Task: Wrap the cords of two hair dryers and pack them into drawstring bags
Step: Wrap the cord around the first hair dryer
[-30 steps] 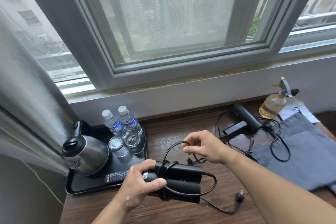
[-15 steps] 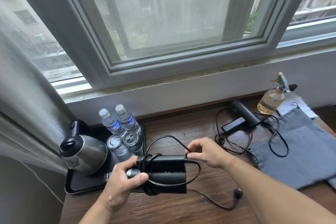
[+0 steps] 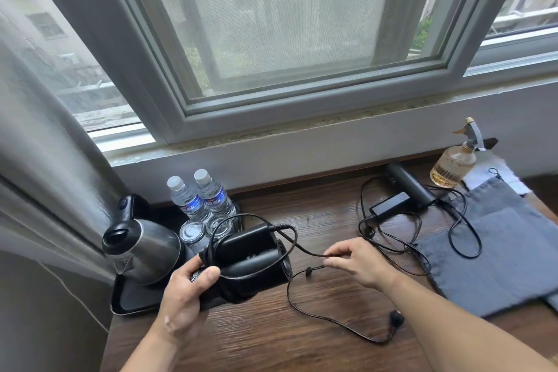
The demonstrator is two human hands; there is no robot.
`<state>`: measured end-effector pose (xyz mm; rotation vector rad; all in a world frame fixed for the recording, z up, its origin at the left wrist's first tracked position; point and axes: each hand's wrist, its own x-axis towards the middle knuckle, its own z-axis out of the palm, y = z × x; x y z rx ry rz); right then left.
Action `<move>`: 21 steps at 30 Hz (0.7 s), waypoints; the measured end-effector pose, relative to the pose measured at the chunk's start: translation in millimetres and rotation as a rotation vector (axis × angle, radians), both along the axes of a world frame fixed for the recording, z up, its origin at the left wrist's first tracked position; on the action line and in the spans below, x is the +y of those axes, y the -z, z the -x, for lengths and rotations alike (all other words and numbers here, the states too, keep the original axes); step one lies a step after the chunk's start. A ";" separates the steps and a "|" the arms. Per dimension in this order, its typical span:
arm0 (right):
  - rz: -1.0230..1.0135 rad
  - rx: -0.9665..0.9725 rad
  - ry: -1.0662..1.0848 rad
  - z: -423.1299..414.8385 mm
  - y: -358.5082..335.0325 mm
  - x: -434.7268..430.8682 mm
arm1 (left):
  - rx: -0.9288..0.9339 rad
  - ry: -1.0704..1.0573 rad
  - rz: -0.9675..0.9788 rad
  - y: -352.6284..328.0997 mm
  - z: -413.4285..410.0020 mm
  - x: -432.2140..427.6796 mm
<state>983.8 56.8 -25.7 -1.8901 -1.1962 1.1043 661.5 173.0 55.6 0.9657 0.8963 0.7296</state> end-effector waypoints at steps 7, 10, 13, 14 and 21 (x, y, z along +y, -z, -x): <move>-0.014 -0.116 -0.040 14.7 11.4 -11.1 | -0.050 -0.123 0.090 -5.5 -11.9 -7.6; -0.020 -0.165 -0.113 21.9 12.3 -17.0 | -0.039 -0.157 0.104 -3.4 -14.4 -7.2; -0.030 -0.174 -0.169 29.0 13.6 -22.3 | -0.009 -0.218 0.122 1.7 -15.2 -3.6; -0.041 -0.189 -0.192 31.3 13.4 -23.6 | -0.006 -0.237 0.119 3.6 -15.5 -1.8; -0.049 -0.305 -0.408 51.7 11.1 -32.5 | 0.028 -0.304 0.141 9.7 -24.4 2.6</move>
